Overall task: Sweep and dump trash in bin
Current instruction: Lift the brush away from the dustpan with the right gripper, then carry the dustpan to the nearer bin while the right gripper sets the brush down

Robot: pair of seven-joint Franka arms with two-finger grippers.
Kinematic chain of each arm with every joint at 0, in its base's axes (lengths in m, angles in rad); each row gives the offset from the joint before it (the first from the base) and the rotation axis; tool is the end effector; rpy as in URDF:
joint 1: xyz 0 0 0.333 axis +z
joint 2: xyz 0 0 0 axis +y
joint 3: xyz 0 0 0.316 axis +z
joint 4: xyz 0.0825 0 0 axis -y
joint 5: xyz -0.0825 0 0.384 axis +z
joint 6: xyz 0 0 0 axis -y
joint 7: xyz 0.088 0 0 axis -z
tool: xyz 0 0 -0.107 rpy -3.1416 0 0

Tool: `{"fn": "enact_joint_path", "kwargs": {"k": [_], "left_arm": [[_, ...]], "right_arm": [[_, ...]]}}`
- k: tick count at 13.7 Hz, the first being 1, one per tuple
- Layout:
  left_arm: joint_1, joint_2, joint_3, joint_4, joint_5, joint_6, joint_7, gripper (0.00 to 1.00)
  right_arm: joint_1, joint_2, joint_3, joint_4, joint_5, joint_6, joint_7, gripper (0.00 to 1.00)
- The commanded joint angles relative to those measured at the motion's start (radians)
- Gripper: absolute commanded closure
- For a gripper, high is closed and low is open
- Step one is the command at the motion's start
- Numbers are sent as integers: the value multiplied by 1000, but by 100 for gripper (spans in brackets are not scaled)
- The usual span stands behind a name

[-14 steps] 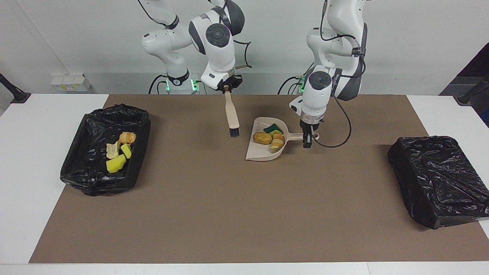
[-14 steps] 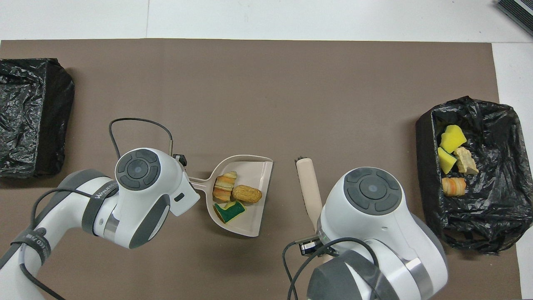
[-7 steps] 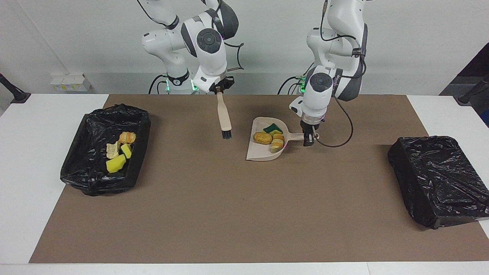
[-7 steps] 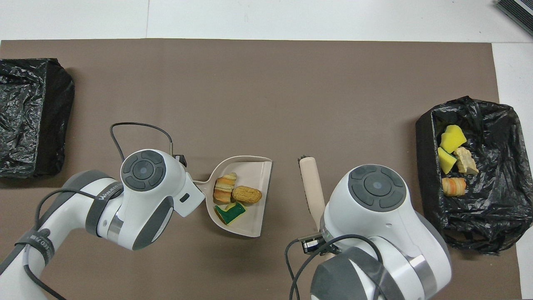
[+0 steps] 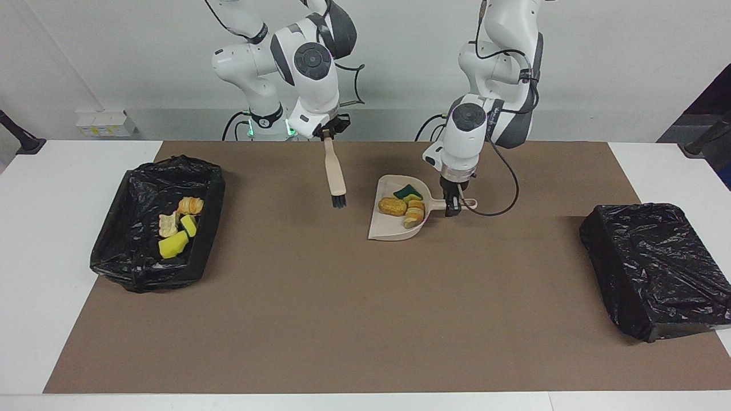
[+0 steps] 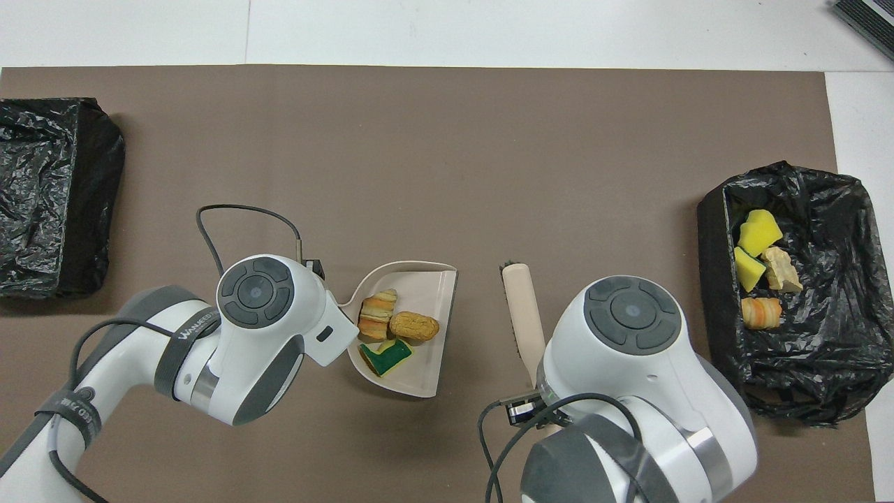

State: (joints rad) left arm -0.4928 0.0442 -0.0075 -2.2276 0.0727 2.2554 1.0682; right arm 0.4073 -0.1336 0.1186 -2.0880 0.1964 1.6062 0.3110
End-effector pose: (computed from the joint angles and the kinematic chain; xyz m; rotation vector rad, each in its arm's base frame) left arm 0.4654 -0.2522 0.3520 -2.1379 2.2344 0.0484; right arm 0.3988 0.2566 0.4604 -3.0506 -0.2590 0.6042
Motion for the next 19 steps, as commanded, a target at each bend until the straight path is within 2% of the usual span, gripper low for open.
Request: {"fn": "enact_joint_path", "kwargs": {"k": [1, 6, 8, 13, 15, 18, 19], "left_arm": [[-12, -21, 6, -12, -10, -1, 10, 100], [8, -21, 4, -11, -17, 30, 35, 100], [37, -24, 4, -4, -72, 30, 71, 100], [164, -86, 6, 2, -204, 15, 258, 100], [238, -104, 14, 17, -238, -6, 341, 100], [405, -100, 18, 120, -309, -128, 458, 100], [463, -98, 18, 146, -327, -146, 467, 100]], "right_arm": [[-19, -11, 7, 2, 5, -20, -12, 100], [-18, -11, 7, -1, 5, -19, -13, 100], [-19, -11, 7, -3, 5, -19, -21, 100], [-15, -11, 7, -13, 5, -9, -13, 100], [-4, -9, 9, -35, 9, 4, -6, 100], [8, 3, 18, -38, 113, 18, 113, 100], [65, 21, 18, -43, 117, 59, 156, 100]]}}
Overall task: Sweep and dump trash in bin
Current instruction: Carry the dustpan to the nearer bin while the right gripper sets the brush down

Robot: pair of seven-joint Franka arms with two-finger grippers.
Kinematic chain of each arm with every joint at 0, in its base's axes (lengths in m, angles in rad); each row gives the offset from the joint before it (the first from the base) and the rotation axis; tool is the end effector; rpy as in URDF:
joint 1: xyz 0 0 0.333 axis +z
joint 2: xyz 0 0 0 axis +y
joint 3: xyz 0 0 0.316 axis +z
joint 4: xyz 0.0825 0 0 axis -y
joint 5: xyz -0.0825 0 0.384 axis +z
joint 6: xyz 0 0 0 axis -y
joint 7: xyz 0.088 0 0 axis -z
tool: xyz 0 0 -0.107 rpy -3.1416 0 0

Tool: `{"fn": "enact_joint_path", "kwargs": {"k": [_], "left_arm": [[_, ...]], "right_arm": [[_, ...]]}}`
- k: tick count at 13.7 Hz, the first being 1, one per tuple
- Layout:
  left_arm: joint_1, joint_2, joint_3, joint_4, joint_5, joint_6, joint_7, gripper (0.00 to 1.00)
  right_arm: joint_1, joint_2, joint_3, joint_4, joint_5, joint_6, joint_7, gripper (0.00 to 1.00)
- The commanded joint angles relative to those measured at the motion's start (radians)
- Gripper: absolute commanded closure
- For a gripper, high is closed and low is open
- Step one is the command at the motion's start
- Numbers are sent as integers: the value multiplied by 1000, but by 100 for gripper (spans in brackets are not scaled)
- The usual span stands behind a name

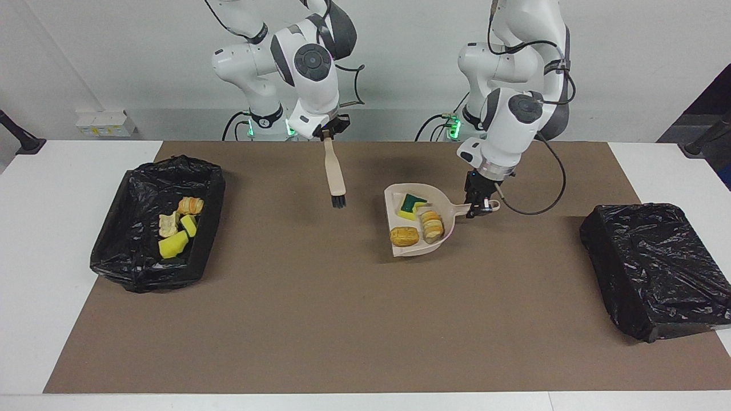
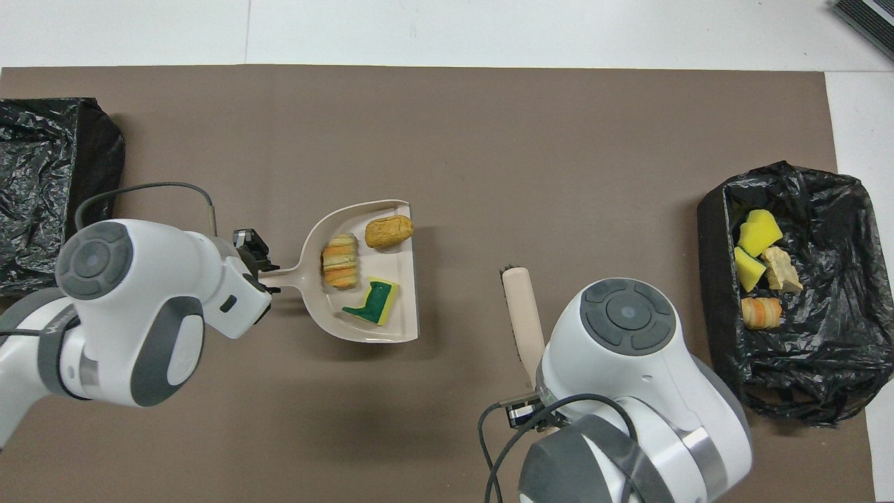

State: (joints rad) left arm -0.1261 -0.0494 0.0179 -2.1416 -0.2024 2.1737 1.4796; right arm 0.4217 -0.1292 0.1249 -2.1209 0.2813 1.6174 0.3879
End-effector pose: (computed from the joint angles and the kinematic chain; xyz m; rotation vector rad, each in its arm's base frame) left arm 0.5337 -0.0656 0.4342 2.2517 -2.0551 0.2626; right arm 0.3859 0.2698 0.4464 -2.9978 -0.1317 0.6854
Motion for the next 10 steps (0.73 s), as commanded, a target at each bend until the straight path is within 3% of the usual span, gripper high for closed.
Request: {"fn": "enact_joint_path", "kwargs": {"k": [1, 6, 8, 10], "left_arm": [[153, 3, -6, 83, -54, -78, 68, 100], [399, 35, -4, 170, -193, -138, 188, 100], [492, 115, -4, 320, -198, -245, 226, 100], [569, 192, -7, 467, -195, -310, 263, 100]], "right_arm": [[102, 35, 12, -13, 41, 94, 116, 100], [267, 152, 12, -13, 76, 306, 267, 100], [319, 216, 12, -11, 76, 370, 313, 100], [324, 221, 12, -13, 76, 336, 313, 100]]}}
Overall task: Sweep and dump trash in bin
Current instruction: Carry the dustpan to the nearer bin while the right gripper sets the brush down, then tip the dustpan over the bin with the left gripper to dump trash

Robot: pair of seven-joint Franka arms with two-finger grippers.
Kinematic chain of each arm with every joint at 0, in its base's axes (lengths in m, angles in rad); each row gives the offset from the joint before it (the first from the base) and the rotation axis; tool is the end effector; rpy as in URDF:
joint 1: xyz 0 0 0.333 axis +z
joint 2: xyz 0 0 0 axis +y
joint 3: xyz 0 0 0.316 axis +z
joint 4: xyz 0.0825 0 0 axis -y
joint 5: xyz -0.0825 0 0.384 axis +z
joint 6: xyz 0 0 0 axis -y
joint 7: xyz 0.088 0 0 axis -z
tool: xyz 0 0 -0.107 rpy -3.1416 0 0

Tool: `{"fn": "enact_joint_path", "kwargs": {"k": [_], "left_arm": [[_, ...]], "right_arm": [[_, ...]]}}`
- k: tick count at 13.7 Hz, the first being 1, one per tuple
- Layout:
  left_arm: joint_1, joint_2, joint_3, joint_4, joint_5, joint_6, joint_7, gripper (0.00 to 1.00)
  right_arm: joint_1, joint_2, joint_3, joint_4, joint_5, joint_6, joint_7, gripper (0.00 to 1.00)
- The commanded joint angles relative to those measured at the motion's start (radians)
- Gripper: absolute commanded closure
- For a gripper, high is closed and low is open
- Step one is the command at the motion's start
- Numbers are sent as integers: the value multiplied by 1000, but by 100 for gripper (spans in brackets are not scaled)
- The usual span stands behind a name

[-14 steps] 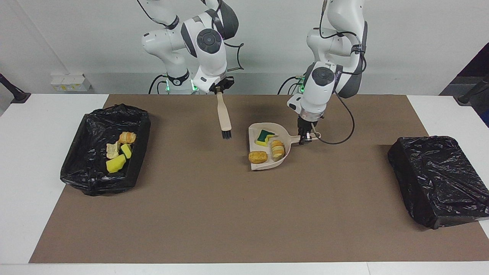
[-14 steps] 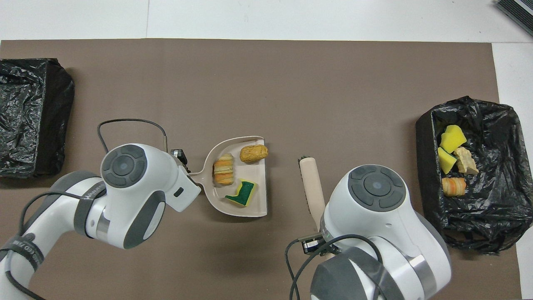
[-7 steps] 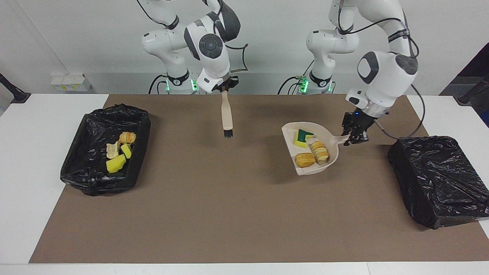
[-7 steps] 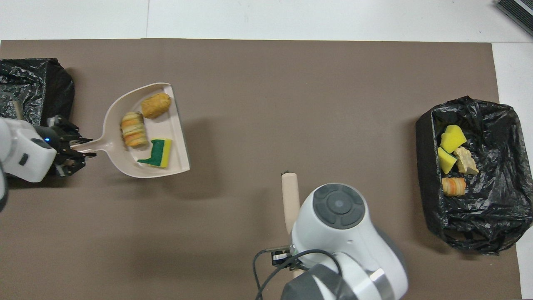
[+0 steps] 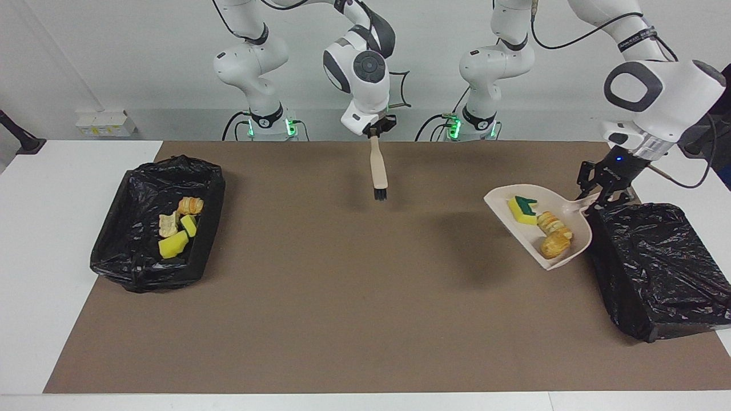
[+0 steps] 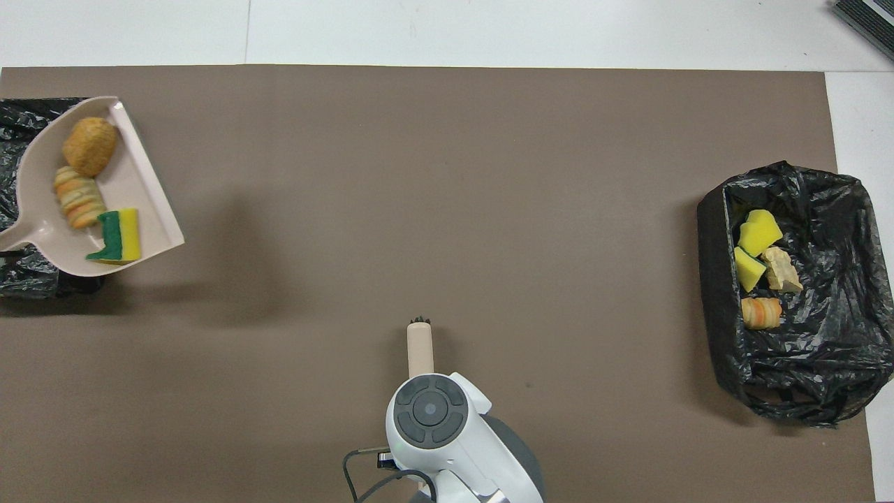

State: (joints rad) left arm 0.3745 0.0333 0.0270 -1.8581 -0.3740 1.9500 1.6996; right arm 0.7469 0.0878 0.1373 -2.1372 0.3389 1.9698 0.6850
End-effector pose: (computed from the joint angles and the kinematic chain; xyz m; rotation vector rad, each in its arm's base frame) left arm 0.5425 0.2036 0.5061 2.4828 -1.6419 0.5004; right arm 0.3167 0.4194 0.3502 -3.0437 -0.0414 0.6086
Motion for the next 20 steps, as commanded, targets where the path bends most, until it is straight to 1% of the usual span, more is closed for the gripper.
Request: {"fn": "enact_joint_path", "kwargs": {"k": [1, 2, 4, 6, 7, 8, 12, 14, 15, 16, 17, 18, 20], "left_arm": [[101, 146, -19, 245, -20, -89, 82, 100], [124, 195, -21, 329, -16, -106, 90, 100], [173, 302, -25, 495, 0, -152, 97, 100], [195, 374, -25, 606, 64, -155, 121, 100], [198, 404, -25, 638, 91, -143, 132, 100], [208, 427, -25, 660, 118, -132, 152, 100], [212, 488, -24, 738, 266, -74, 218, 100], [210, 497, -28, 738, 337, 7, 287, 100], [201, 502, -30, 738, 402, 39, 298, 100], [189, 508, -33, 737, 493, 64, 311, 100], [152, 507, -33, 734, 617, 72, 322, 100], [138, 507, -35, 731, 697, 75, 322, 100], [97, 504, -35, 721, 776, 66, 319, 100]], "right_arm": [[-7, 4, -2, 5, 19, -53, 10, 100], [-9, 3, -2, 3, 17, -66, 4, 100], [-14, 4, -2, -1, 19, -54, -4, 100], [-26, 1, -2, -18, 25, -40, -2, 100], [-20, 4, -2, -30, 44, 10, 8, 100], [-18, 4, -2, -41, 60, 29, 4, 100], [-27, 9, -4, -38, 54, 24, -34, 100], [-29, 9, -4, -39, 51, 21, -47, 100], [-32, 9, -4, -41, 46, 21, -53, 100], [-34, 6, -4, -44, 43, 14, -62, 100], [-34, 6, -5, -46, 43, 3, -77, 100], [-34, 4, -5, -46, 42, 3, -81, 100], [-34, 7, -5, -47, 43, 6, -90, 100]]}}
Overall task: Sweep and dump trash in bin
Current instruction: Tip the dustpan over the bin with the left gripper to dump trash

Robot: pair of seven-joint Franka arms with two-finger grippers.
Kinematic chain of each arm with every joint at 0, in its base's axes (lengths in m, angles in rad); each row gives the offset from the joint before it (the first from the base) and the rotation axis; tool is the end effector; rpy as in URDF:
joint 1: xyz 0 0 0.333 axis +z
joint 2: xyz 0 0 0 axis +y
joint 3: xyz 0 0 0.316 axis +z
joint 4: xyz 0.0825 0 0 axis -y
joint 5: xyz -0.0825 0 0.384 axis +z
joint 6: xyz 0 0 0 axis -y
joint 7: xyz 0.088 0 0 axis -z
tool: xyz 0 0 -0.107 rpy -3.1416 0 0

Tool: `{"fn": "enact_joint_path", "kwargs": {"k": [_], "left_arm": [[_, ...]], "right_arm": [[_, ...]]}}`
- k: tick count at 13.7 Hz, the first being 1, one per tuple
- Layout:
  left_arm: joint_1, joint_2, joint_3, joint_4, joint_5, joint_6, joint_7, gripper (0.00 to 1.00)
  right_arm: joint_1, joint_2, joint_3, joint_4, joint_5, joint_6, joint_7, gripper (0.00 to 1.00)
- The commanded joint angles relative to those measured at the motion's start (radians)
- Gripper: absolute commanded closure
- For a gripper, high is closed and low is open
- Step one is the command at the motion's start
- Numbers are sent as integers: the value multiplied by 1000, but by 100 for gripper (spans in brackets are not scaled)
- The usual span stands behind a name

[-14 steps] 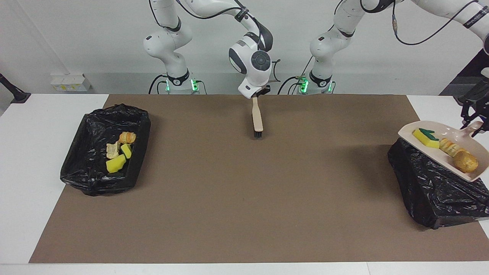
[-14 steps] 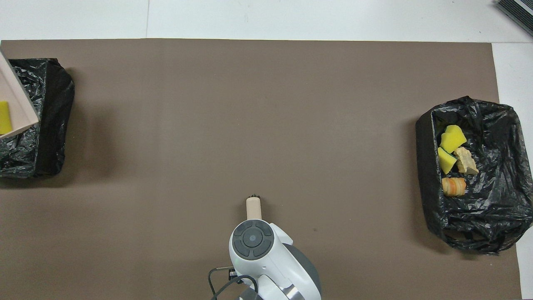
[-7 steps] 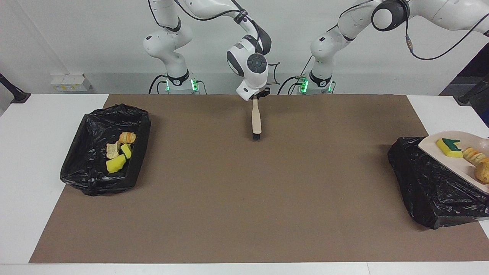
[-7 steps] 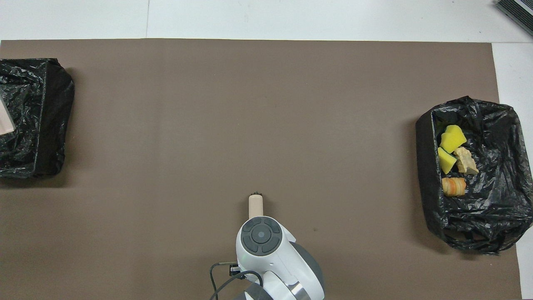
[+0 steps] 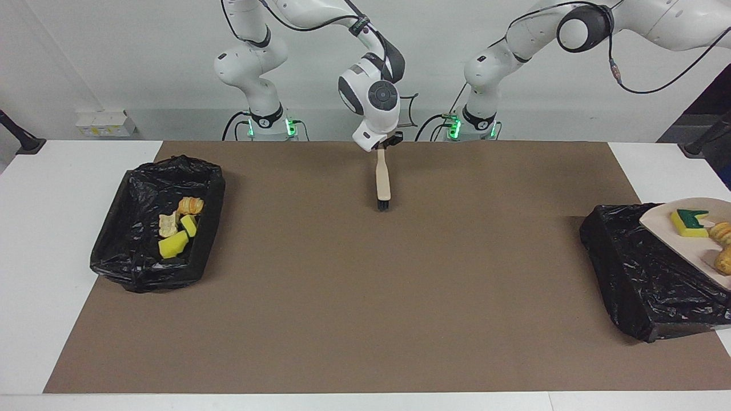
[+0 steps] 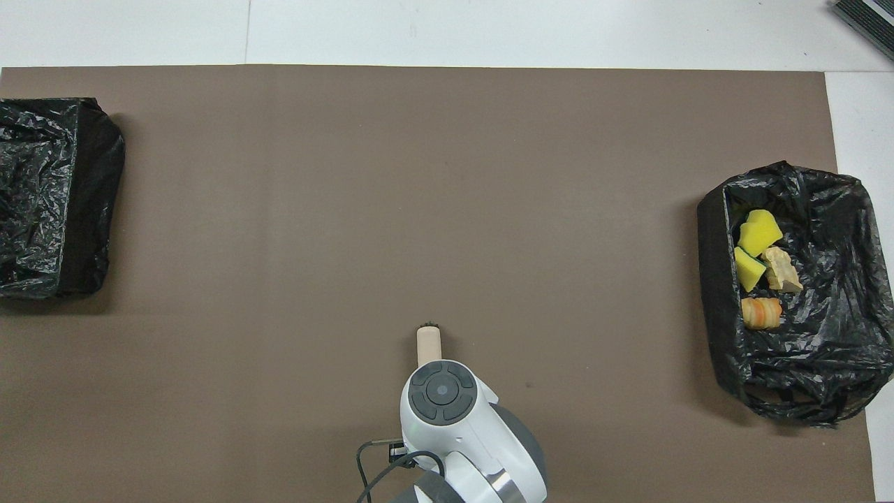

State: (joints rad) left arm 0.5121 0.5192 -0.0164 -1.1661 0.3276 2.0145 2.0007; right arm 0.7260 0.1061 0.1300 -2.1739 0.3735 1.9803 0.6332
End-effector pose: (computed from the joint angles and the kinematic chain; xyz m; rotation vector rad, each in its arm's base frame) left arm 0.6382 0.3703 0.5347 -1.9030 1.9470 0.2620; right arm 0.3210 0.4046 0.3269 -3.0237 -0.0332 0.6796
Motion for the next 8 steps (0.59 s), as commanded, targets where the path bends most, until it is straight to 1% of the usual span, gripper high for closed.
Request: {"fn": "enact_joint_path", "kwargs": {"k": [1, 2, 3, 4, 5, 6, 8], "left_arm": [[-75, 16, 9, 23, 140, -2, 18, 100], [-96, 16, 9, 23, 201, -8, 18, 100], [-102, 15, 9, 23, 220, -10, 16, 100], [-103, 13, 10, 23, 223, -10, 13, 100], [-103, 12, 13, 23, 237, -10, 13, 100], [-109, 5, 13, 22, 276, -17, 12, 100], [-141, -14, 18, 22, 321, -57, 6, 100]], "right_arm": [[-13, -3, 2, -11, 8, 3, -40, 100], [-13, 0, 2, -11, 8, -6, -40, 100], [-13, 0, 2, -9, 7, -6, -40, 98], [-14, 1, 2, -7, 8, -9, -40, 84], [-14, 3, 2, -6, 8, -9, -40, 62], [-14, 3, 2, -3, 8, -11, -38, 45], [-14, 4, 2, 3, 7, -9, -35, 0]]}}
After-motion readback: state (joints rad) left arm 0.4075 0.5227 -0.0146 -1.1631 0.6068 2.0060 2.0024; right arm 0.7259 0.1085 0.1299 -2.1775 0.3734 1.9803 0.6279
